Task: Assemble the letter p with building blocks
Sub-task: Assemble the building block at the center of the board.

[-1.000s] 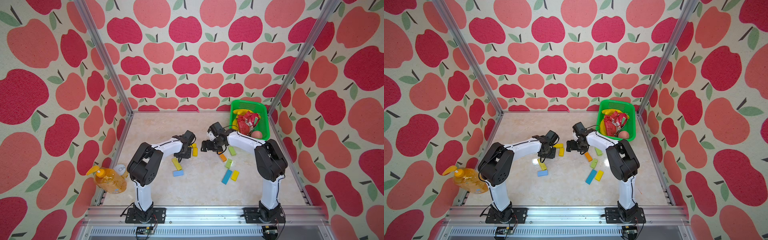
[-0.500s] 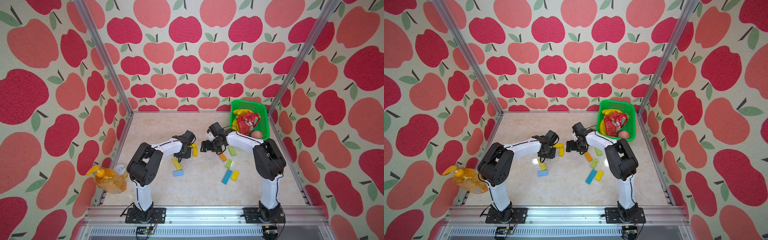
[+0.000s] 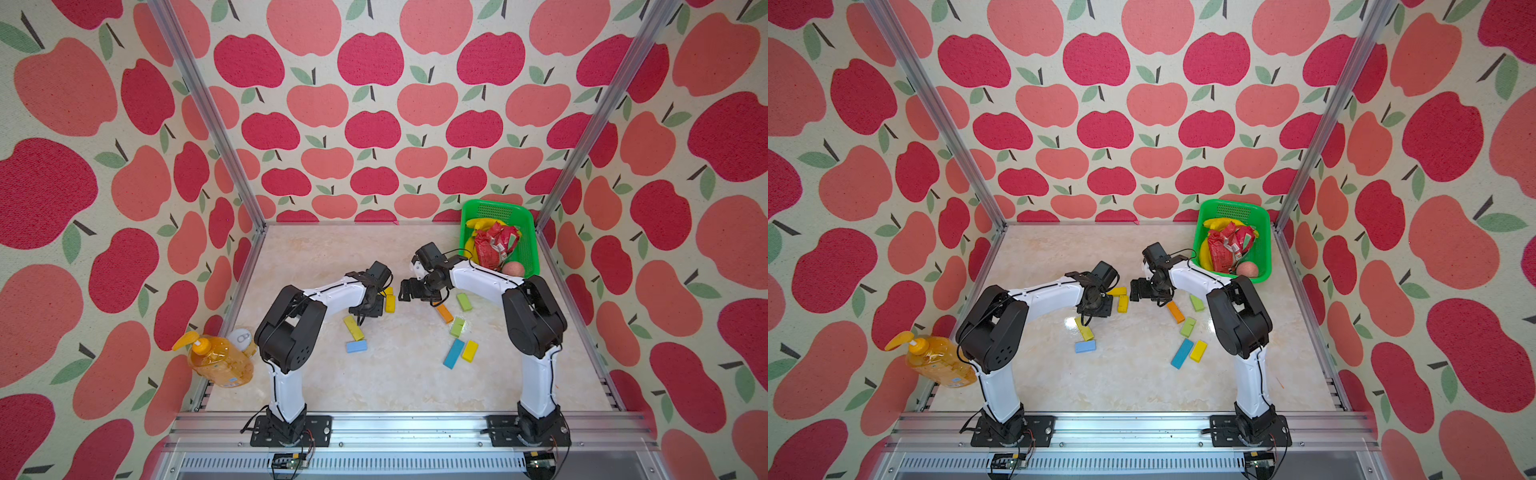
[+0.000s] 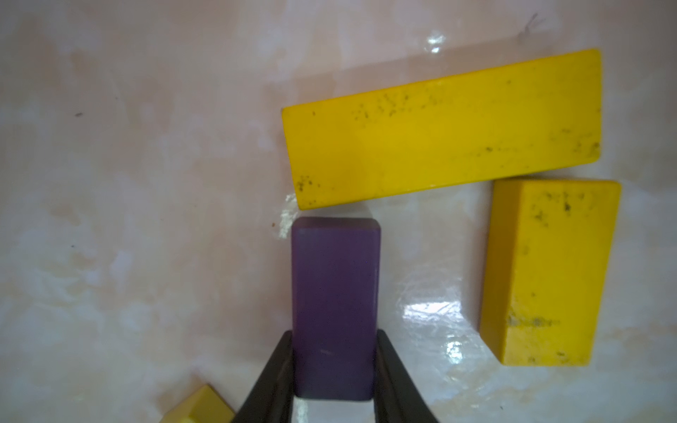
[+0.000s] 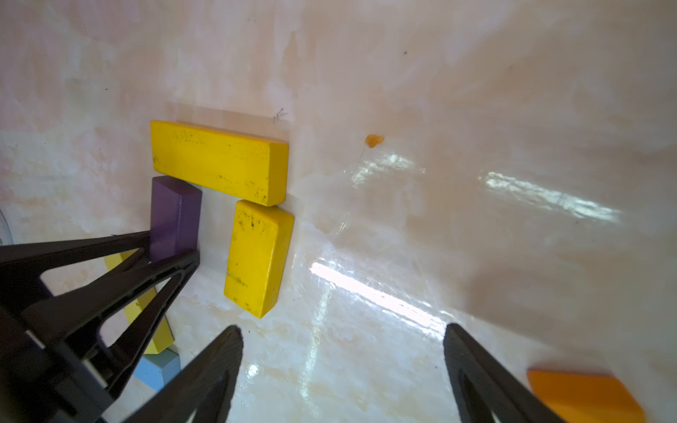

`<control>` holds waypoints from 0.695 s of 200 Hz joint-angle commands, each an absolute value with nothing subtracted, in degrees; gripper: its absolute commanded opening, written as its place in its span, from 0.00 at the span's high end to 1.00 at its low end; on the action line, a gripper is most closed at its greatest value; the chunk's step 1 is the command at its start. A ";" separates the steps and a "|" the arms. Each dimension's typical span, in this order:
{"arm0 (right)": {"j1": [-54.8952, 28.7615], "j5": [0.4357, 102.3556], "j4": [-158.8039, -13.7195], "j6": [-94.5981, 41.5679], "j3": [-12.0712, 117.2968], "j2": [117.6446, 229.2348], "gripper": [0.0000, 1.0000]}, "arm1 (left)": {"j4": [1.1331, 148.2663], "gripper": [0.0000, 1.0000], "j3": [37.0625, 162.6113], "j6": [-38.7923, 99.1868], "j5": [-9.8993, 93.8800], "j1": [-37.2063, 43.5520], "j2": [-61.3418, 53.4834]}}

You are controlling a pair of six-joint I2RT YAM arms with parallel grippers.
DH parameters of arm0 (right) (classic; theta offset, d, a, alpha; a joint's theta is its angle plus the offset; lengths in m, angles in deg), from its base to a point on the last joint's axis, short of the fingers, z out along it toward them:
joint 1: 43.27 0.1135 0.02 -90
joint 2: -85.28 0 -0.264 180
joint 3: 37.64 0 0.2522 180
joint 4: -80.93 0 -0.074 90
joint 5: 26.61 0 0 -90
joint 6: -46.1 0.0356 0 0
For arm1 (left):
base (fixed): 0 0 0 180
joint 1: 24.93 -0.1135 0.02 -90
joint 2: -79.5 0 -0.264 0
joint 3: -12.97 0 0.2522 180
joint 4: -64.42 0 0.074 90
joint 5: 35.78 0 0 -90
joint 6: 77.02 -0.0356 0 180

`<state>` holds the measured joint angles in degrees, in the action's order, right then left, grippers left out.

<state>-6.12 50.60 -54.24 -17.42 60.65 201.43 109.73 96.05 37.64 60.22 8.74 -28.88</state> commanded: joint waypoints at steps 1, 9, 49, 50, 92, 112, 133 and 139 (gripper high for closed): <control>-5.55 50.37 -52.40 -17.75 62.34 202.06 0.11 | 111.92 0.65 95.27 39.14 58.75 9.36 -32.11; -5.40 50.47 -52.23 -17.79 62.33 202.02 0.11 | 112.13 0.64 95.50 39.41 58.83 9.34 -32.33; -5.04 52.35 -50.10 -18.40 63.52 201.10 0.11 | 111.85 0.40 95.25 40.87 59.10 9.24 -30.43; -5.04 52.42 -50.04 -18.45 63.55 201.11 0.11 | 111.85 0.39 95.22 40.99 59.16 9.21 -30.26; -4.30 53.41 -43.98 -20.36 68.60 202.16 0.12 | 107.26 0.24 91.22 40.69 59.39 8.19 -20.98; -3.98 52.20 -42.25 -19.90 70.35 203.32 0.19 | 105.80 0.24 89.33 39.97 56.59 5.72 -18.37; -3.47 51.02 -40.83 -18.63 72.36 204.89 0.30 | 105.01 0.27 87.56 39.25 54.53 3.10 -17.22; -3.18 51.12 -40.04 -18.34 73.19 205.49 0.33 | 104.71 0.27 86.96 39.03 54.10 2.28 -16.75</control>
